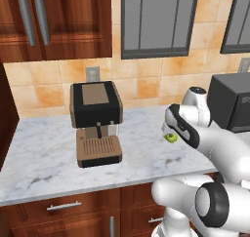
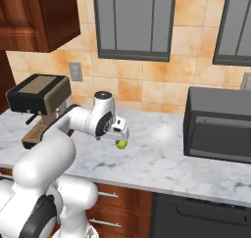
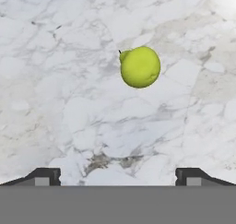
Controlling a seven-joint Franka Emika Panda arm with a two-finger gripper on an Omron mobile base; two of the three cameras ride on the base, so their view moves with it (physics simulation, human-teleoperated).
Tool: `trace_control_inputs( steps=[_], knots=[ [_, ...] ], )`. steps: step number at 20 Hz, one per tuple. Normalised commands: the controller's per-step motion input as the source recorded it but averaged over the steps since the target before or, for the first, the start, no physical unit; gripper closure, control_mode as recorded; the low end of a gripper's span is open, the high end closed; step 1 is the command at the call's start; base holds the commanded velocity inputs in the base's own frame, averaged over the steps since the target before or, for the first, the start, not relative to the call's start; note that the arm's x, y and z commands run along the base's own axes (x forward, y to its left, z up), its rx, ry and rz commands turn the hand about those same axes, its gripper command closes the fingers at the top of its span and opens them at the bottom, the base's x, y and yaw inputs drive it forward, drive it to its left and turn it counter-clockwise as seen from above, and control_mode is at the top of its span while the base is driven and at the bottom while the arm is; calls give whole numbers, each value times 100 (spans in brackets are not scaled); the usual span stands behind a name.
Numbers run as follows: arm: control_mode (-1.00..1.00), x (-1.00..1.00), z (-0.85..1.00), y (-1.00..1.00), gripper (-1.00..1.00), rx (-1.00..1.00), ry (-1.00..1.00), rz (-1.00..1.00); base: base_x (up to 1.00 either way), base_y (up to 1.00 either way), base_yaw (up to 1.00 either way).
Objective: Place the pear in the correct fridge rack based on whether it is a fruit or vegetable. Finally, close the fridge door.
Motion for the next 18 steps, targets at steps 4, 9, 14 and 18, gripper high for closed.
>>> trace_control_inputs(
  steps=[4,9,14,18],
  knots=[
    [-100,3,-49,-26,-100,0,0,0,0,0,0],
    [-100,22,-23,-13,-100,0,0,0,0,0,0],
    [-100,30,-18,-9,-100,0,0,0,0,0,0],
    [-100,37,-11,-7,-100,1,0,0,0,0,0]
  ],
)
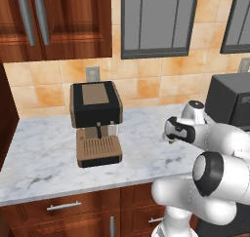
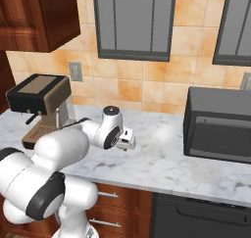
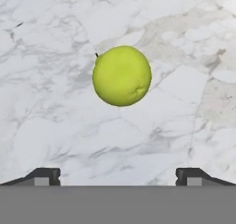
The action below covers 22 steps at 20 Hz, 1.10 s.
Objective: Place the pear in the correct fridge rack based on whether it is a fruit or vegetable. Finally, close the fridge door.
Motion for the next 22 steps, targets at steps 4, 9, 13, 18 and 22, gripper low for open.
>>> trace_control_inputs(
  steps=[4,9,13,18,22],
  knots=[
    [-100,42,-5,-7,-100,2,0,0,0,0,0],
    [-100,38,-5,-8,-100,3,0,0,0,0,0],
    [-100,23,-21,-5,-100,1,0,0,0,0,0],
    [-100,16,-29,0,-100,0,0,0,0,0,0],
    [-100,19,-25,0,-100,0,0,0,0,0,0]
  ],
)
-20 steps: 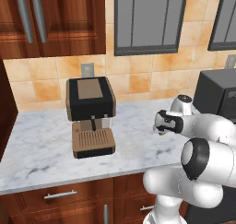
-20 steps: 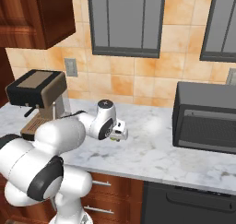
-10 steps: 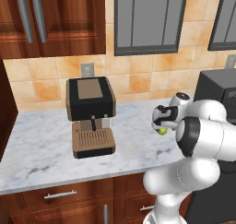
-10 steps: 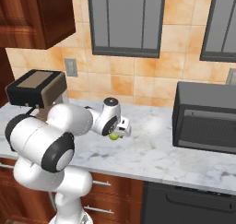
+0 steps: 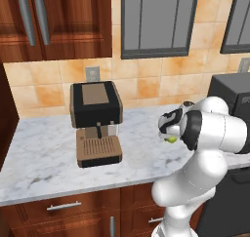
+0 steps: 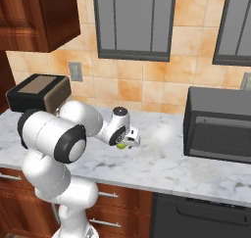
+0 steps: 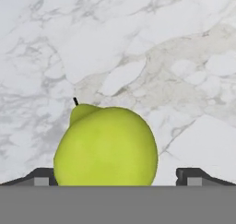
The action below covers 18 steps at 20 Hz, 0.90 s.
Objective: Place the pear in the correct fridge rack based on whether it is a fruit or vegetable. Finally, close the fridge door.
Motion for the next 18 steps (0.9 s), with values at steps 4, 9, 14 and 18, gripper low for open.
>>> trace_control_inputs(
  steps=[4,9,14,18],
  knots=[
    [-100,17,-25,0,100,0,0,0,0,0,0],
    [-100,6,-29,0,100,0,0,0,0,0,0],
    [-100,0,-9,0,100,0,-2,3,0,0,0],
    [-100,-29,22,0,100,0,-2,5,0,0,0]
  ],
)
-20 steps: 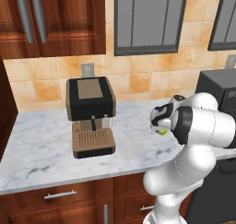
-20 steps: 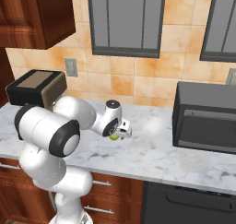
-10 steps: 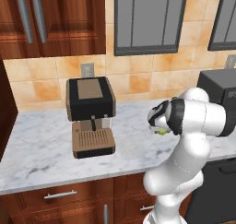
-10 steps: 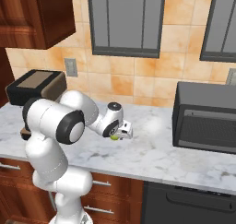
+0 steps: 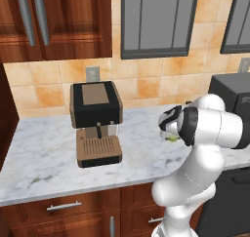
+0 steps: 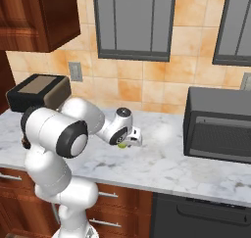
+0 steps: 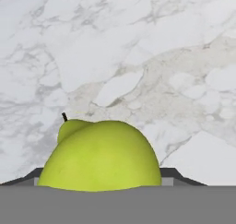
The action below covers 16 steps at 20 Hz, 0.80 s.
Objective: Place the pear in the correct fridge rack based on whether it is a fruit or vegetable. Finally, close the fridge door.
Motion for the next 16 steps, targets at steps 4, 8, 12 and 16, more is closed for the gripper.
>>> trace_control_inputs(
  steps=[4,8,12,16],
  knots=[
    [-100,-50,77,-9,100,1,-19,1,0,0,0],
    [-100,-48,100,-2,100,2,-19,5,0,0,0],
    [-100,-65,100,0,100,0,-11,5,0,0,0],
    [-100,-72,100,9,100,-3,1,8,0,0,0]
  ],
)
